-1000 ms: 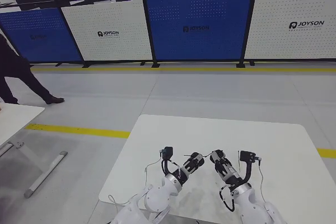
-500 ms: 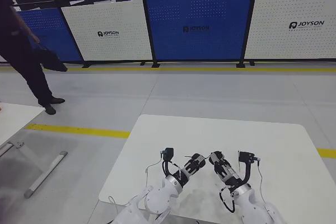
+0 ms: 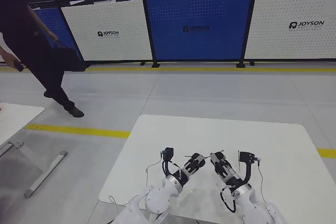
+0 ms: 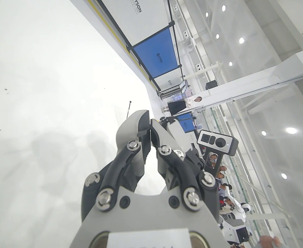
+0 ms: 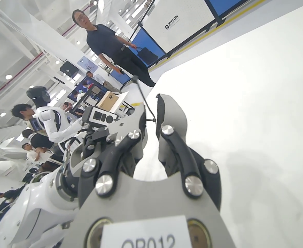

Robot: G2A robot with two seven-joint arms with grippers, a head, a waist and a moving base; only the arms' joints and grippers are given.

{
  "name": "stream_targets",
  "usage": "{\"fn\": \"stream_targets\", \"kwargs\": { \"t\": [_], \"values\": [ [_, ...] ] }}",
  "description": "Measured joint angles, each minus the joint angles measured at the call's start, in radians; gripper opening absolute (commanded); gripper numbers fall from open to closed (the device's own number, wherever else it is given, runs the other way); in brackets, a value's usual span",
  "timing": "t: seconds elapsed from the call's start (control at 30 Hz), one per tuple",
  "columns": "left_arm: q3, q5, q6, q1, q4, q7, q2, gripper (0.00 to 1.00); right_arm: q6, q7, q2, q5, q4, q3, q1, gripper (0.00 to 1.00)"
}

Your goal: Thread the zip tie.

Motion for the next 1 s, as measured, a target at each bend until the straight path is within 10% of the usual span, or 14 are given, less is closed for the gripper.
{"fn": "stream_targets", "kwargs": {
  "t": [1.0],
  "values": [
    [-0.014,-0.001,-0.009,0.006,-0.009,-0.022,0.0,0.04,0.0,0.024,-0.003,-0.017,0.006,-0.014,0.014,0.0]
  ]
}}
